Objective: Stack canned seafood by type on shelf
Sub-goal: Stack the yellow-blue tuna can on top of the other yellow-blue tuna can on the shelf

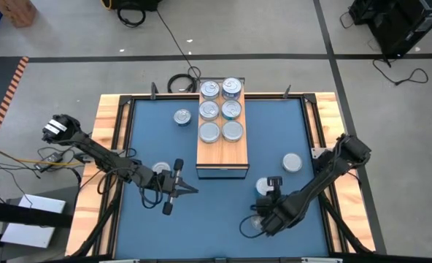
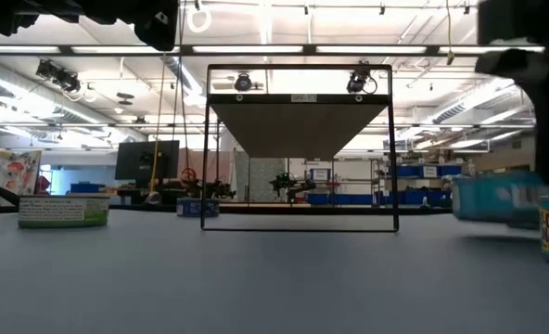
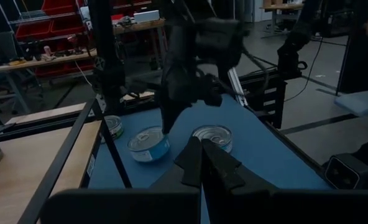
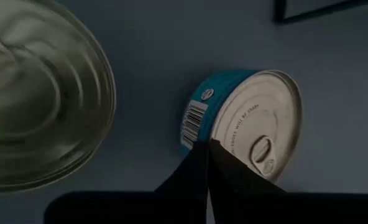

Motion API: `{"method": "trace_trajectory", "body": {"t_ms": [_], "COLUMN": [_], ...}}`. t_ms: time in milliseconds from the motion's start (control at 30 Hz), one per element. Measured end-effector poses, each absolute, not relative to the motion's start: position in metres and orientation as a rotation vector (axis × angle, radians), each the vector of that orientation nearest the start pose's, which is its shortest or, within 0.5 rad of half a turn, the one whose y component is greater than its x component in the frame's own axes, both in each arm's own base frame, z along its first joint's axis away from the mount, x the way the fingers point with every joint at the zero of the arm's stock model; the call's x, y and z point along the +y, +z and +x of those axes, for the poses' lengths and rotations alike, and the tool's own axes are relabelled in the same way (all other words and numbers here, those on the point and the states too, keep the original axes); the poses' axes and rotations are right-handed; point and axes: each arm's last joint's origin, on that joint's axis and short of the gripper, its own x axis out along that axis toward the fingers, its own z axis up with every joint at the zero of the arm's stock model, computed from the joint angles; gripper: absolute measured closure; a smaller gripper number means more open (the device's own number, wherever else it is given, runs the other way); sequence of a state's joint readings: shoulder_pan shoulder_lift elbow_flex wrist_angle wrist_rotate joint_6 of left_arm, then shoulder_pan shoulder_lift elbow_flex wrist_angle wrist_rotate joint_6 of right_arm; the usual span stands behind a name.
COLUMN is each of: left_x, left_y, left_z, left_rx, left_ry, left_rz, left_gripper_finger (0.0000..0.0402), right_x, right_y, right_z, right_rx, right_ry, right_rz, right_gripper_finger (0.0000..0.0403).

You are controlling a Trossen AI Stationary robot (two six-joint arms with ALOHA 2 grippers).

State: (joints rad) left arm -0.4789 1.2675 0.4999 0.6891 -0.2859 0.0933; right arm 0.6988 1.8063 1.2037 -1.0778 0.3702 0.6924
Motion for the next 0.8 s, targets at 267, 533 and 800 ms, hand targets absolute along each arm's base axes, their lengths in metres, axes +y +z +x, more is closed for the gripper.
{"method": "trace_trajectory", "body": {"t_ms": [267,533,800], "left_x": [-0.11,-0.11,-0.11], "left_y": [0.221,0.221,0.221], "left_z": [0.229,0.229,0.229], "left_rx": [0.064,0.065,0.068], "left_ry": [-0.196,-0.197,-0.197], "left_rz": [0.122,0.122,0.123], "left_gripper_finger": [0.0396,0.0396,0.0396], "right_x": [0.178,0.175,0.176], "right_y": [0.211,0.223,0.205], "right_z": [0.251,0.28,0.298], "right_rx": [1.262,1.075,0.858], "right_ry": [-0.203,-0.134,0.02], "right_rz": [-0.04,0.217,0.471], "right_gripper_finger": [0.04,0.0401,0.0402]}}
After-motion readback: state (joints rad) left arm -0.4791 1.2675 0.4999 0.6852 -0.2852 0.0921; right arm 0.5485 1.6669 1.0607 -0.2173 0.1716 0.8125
